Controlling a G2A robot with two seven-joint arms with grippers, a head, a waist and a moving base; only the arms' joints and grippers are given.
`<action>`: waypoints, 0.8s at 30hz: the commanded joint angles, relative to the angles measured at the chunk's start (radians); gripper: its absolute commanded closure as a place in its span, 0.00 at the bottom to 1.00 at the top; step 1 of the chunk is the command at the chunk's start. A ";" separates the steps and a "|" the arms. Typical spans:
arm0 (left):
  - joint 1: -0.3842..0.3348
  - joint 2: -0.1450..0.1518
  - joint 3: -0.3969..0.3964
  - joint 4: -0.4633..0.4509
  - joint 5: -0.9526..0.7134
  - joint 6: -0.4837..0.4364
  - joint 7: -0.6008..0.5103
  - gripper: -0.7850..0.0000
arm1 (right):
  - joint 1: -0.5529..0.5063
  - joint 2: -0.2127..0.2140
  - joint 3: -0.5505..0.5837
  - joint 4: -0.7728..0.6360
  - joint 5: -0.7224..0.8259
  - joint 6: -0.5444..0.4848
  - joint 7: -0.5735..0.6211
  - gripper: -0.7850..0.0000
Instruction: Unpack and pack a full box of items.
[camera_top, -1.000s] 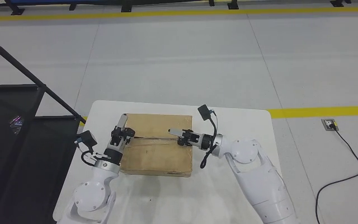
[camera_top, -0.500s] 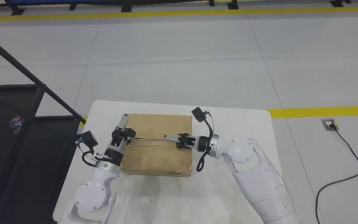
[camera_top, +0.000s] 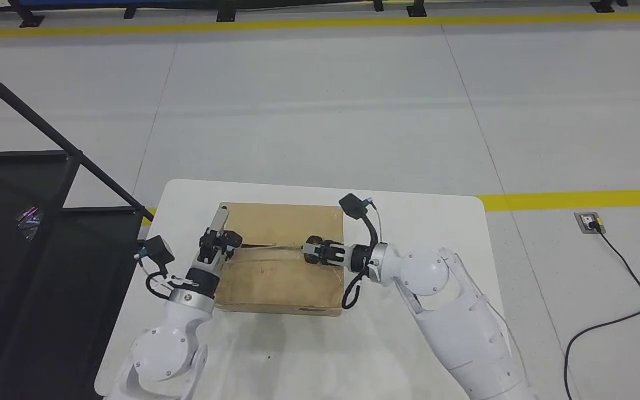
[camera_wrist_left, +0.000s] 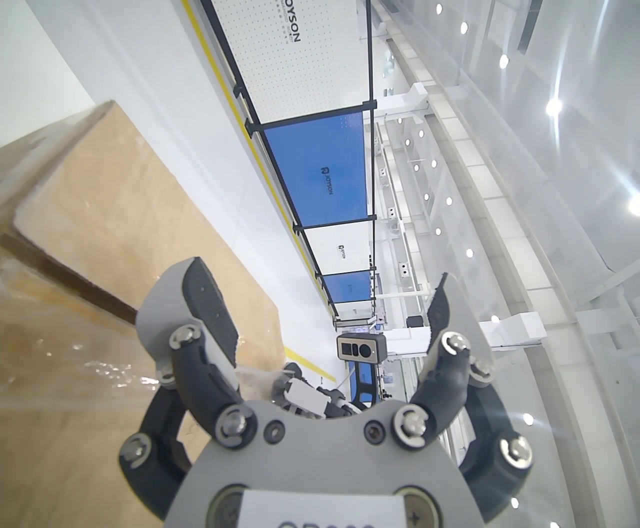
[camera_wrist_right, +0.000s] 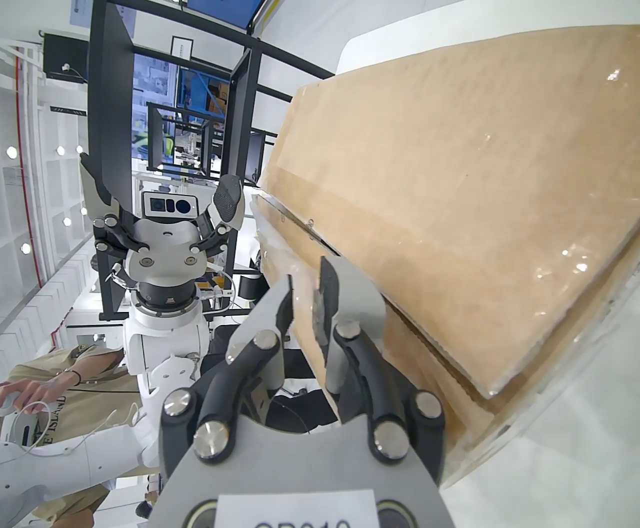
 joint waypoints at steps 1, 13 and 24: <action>0.001 0.000 -0.006 0.004 -0.003 -0.001 -0.004 0.00 | -0.003 0.001 0.002 -0.008 0.003 0.006 -0.006 1.00; 0.058 0.007 -0.093 -0.004 -0.048 -0.083 -0.092 0.00 | 0.023 -0.003 -0.033 -0.027 -0.003 0.065 -0.050 1.00; 0.144 0.026 -0.242 0.034 -0.150 -0.210 -0.315 0.00 | 0.064 -0.013 -0.067 -0.021 0.008 0.078 -0.092 1.00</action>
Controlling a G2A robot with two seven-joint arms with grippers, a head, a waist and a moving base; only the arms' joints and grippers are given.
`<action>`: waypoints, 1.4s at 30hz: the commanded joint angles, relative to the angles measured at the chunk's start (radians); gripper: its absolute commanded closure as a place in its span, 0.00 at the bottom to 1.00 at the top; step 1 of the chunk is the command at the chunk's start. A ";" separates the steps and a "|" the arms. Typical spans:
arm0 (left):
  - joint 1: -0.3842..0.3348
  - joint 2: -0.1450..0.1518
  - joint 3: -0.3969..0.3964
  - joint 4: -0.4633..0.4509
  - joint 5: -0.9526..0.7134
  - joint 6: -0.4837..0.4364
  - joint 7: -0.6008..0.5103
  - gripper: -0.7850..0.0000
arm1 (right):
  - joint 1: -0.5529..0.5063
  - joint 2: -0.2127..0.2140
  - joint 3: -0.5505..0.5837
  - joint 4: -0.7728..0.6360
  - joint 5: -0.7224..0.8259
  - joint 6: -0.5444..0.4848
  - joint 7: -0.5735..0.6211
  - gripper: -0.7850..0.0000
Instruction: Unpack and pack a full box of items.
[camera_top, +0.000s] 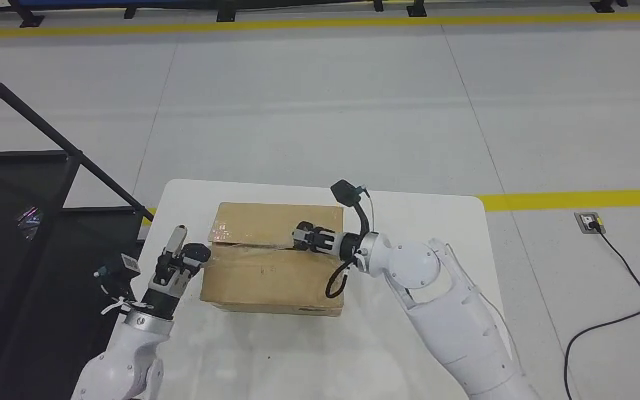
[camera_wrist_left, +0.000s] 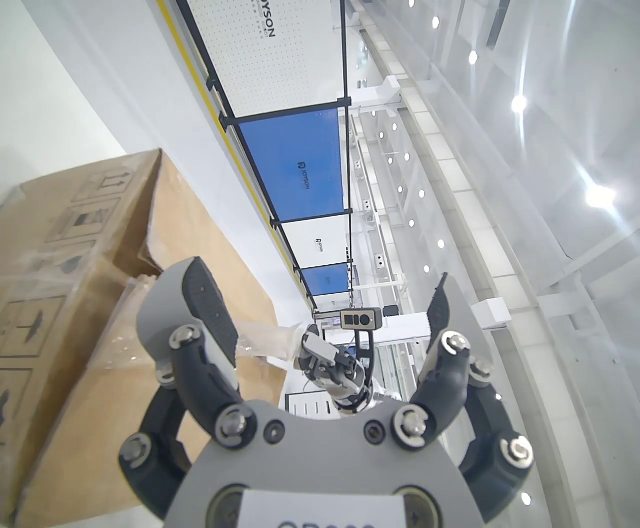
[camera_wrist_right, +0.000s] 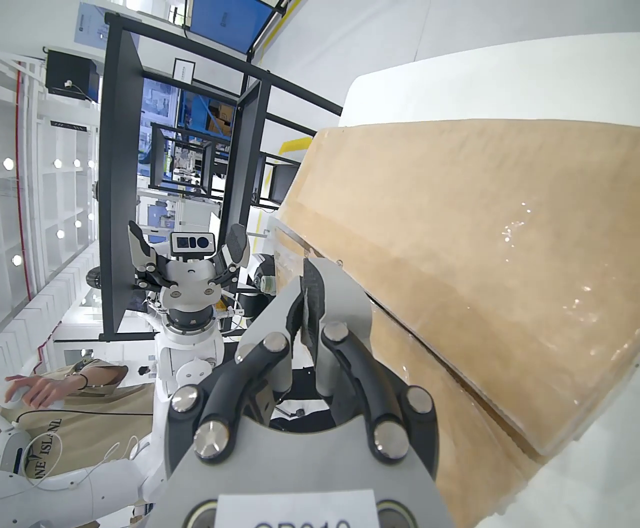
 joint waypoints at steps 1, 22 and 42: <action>0.007 0.004 -0.019 0.014 -0.009 -0.005 -0.057 0.00 | 0.003 -0.001 -0.003 -0.001 0.001 0.002 -0.003 1.00; -0.081 0.016 -0.050 0.168 -0.074 0.081 -0.096 0.00 | -0.003 -0.013 -0.020 0.008 0.043 0.003 -0.105 1.00; -0.029 0.040 -0.062 0.183 -0.053 -0.004 -0.351 0.00 | -0.094 0.018 0.053 -0.090 0.005 -0.012 -0.079 1.00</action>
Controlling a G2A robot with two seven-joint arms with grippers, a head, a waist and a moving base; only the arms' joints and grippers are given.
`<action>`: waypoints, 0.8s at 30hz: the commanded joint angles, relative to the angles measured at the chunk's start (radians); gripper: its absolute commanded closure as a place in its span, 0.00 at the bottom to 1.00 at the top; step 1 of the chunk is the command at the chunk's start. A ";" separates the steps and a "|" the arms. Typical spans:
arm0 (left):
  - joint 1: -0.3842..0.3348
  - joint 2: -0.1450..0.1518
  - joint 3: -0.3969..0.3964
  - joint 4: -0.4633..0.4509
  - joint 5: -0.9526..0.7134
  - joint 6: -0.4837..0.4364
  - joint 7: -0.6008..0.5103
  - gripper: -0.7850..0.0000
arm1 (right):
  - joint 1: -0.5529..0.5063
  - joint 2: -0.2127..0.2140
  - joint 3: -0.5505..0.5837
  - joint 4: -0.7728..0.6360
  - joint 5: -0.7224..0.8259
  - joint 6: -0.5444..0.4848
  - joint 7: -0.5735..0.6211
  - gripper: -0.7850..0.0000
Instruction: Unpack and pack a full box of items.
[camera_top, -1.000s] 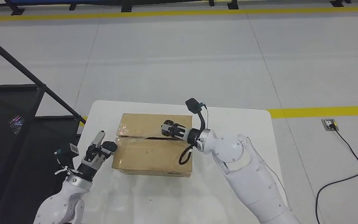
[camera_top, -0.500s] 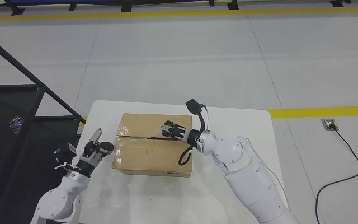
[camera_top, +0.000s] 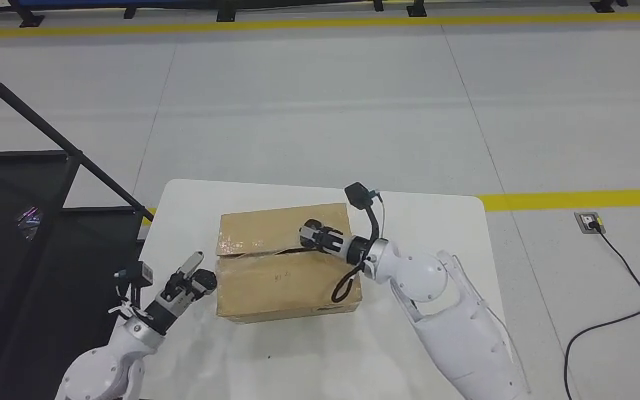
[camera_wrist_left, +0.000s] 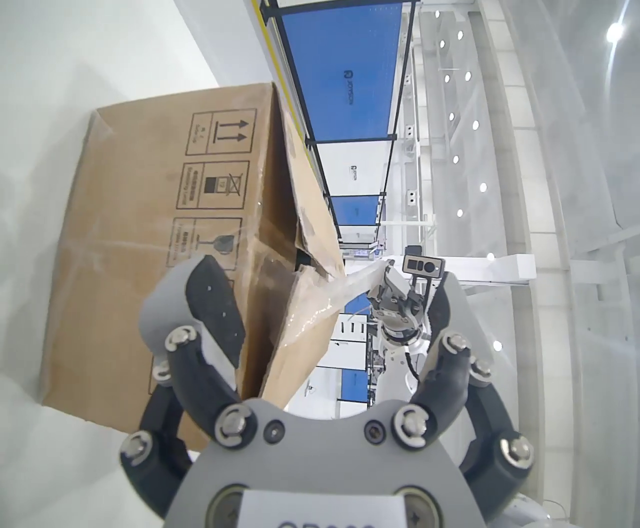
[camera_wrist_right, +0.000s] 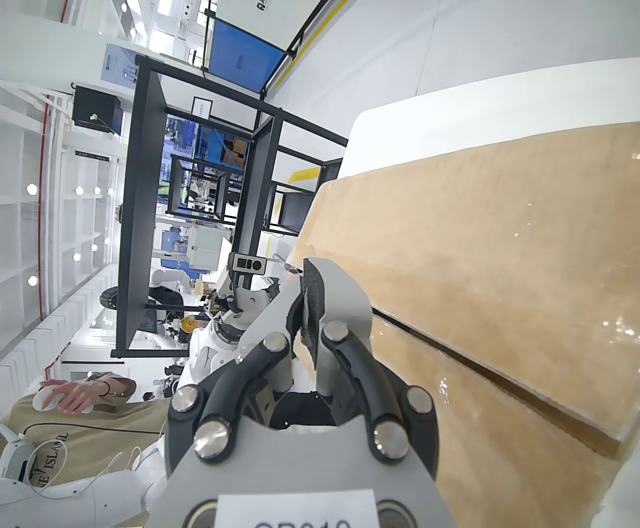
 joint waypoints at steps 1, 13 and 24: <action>0.009 0.001 -0.011 -0.006 -0.025 -0.019 -0.013 0.00 | -0.003 0.001 0.004 -0.001 0.002 -0.003 -0.002 1.00; 0.064 0.006 -0.024 -0.122 -0.148 -0.066 -0.083 0.00 | -0.011 0.010 0.005 0.005 -0.041 0.019 0.005 1.00; -0.058 -0.001 0.106 -0.077 -0.085 0.023 0.020 0.00 | -0.071 0.023 0.017 -0.063 -0.113 0.086 -0.012 1.00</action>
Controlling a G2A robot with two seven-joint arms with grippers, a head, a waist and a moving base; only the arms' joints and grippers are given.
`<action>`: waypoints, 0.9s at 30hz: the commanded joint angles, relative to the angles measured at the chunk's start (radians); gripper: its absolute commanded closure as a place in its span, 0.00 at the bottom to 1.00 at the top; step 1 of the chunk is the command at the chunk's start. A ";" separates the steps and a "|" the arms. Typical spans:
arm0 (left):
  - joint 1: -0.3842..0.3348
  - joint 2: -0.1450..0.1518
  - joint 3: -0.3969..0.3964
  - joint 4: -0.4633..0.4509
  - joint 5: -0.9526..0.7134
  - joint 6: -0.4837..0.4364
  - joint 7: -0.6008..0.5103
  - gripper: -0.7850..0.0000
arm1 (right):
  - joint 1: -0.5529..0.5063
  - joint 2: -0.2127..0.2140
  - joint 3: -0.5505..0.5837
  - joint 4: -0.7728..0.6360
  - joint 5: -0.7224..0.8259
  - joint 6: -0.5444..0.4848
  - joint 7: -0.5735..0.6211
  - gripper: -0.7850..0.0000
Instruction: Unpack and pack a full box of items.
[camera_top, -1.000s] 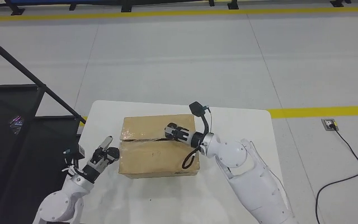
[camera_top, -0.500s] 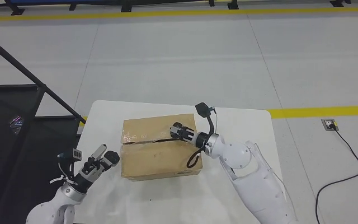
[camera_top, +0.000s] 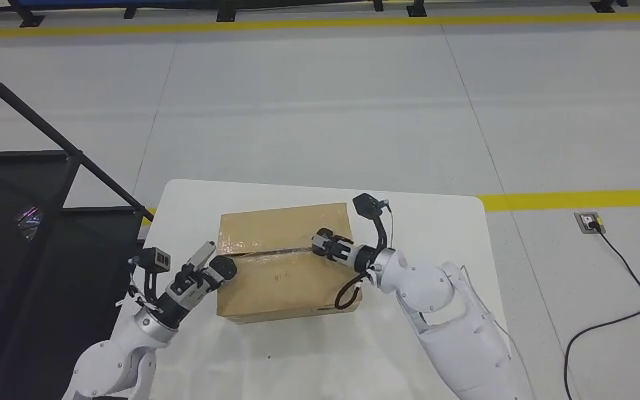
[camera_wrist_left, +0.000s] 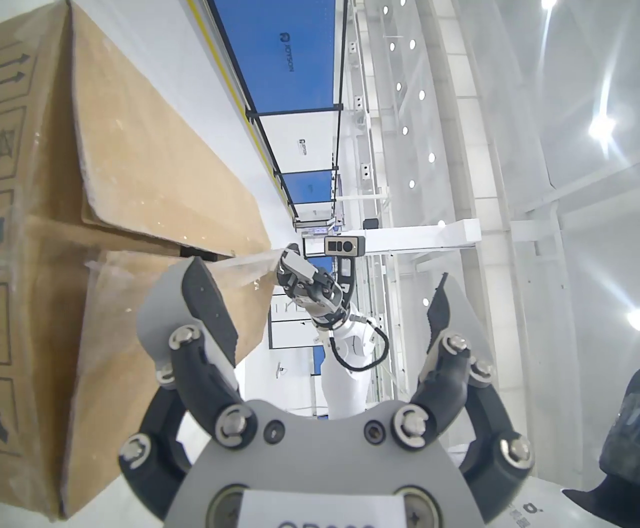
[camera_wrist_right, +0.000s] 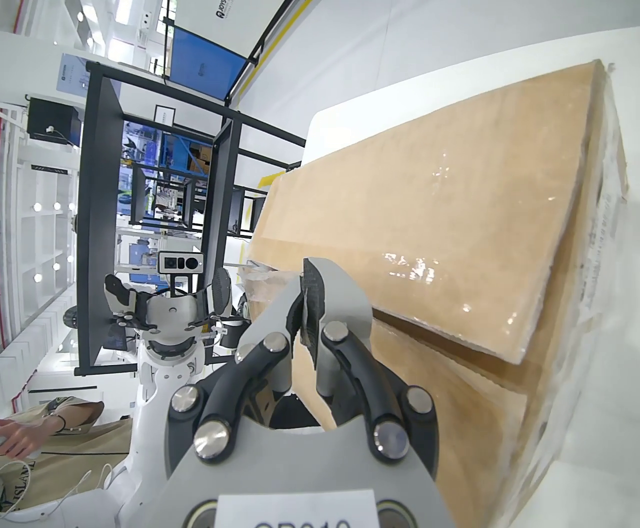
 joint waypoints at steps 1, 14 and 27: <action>-0.021 -0.001 0.019 0.017 0.002 0.009 0.013 0.00 | -0.006 0.002 0.000 -0.006 -0.007 0.008 0.001 1.00; -0.069 -0.001 0.056 0.065 0.008 0.026 0.035 0.00 | -0.004 0.004 -0.017 -0.012 -0.057 0.076 0.003 0.67; -0.108 -0.001 0.081 0.105 0.006 0.048 0.053 0.00 | -0.023 0.012 0.000 -0.049 -0.072 0.092 -0.006 0.56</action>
